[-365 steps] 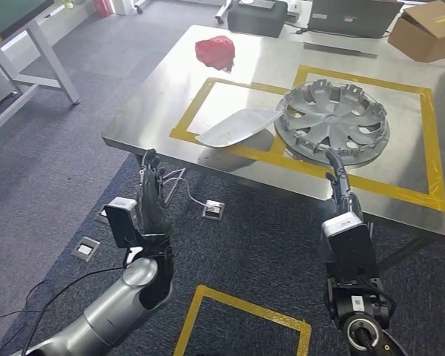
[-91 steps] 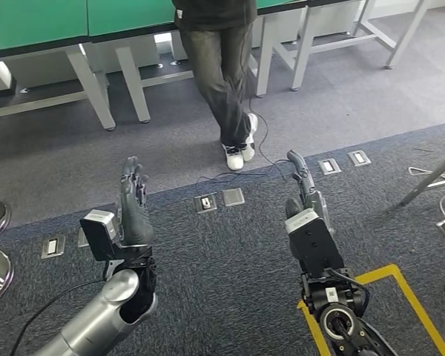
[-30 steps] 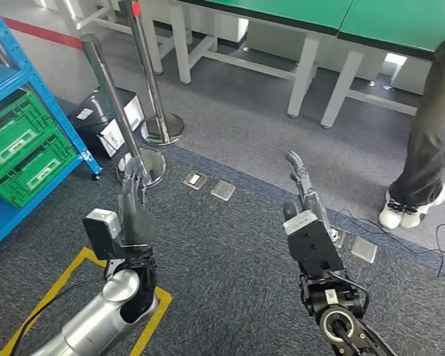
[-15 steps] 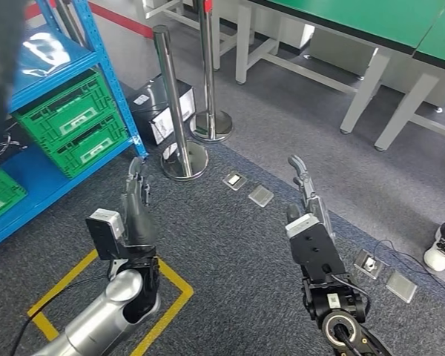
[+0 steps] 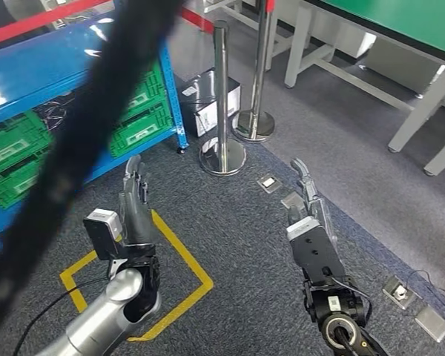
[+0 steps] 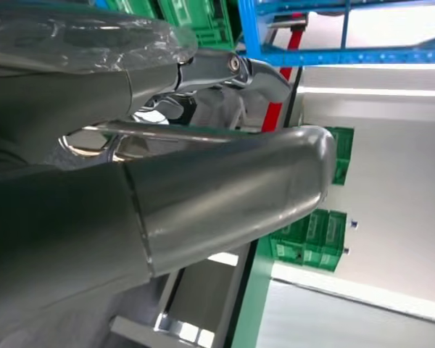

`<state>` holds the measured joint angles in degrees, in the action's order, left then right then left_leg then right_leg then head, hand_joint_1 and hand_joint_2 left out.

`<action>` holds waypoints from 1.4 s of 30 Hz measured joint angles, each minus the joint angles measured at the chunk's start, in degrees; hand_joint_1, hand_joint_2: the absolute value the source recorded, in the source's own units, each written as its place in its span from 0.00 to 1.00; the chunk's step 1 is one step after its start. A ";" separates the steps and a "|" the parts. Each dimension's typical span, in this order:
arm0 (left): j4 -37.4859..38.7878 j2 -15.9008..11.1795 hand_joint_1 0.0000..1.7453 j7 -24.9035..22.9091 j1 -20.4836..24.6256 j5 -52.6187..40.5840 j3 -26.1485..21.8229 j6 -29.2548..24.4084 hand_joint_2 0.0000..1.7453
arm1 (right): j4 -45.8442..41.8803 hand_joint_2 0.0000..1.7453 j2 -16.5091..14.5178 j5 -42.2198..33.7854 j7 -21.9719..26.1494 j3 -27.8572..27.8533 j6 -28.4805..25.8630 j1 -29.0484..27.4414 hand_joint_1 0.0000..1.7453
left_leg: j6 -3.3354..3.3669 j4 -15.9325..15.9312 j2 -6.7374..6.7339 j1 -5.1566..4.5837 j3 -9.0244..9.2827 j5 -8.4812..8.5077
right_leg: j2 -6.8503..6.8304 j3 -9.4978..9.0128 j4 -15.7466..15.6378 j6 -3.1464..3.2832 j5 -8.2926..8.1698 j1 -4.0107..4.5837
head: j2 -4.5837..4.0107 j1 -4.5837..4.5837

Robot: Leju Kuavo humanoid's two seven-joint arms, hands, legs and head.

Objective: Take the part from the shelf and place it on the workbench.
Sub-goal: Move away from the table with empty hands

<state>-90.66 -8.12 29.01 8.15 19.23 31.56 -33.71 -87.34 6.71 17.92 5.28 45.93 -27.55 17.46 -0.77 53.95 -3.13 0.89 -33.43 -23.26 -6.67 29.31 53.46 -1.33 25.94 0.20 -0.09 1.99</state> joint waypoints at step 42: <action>0.67 -0.22 0.00 -0.15 0.13 0.44 0.00 -0.78 0.00 | 0.21 0.00 0.00 -2.03 1.24 0.31 0.05 1.09 0.00 | 2.12 0.04 8.44 -0.17 -0.06 0.52 | 9.03 3.70 8.44 -0.74 2.35 -0.96 | 0.00 -0.33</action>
<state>-89.99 -8.34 28.86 8.28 19.68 31.56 -34.49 -87.13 6.71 15.89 6.52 46.24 -27.49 18.55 1.35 53.99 5.31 0.72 -33.49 -22.73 2.36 33.01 61.90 -2.07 28.29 -0.76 -0.09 1.66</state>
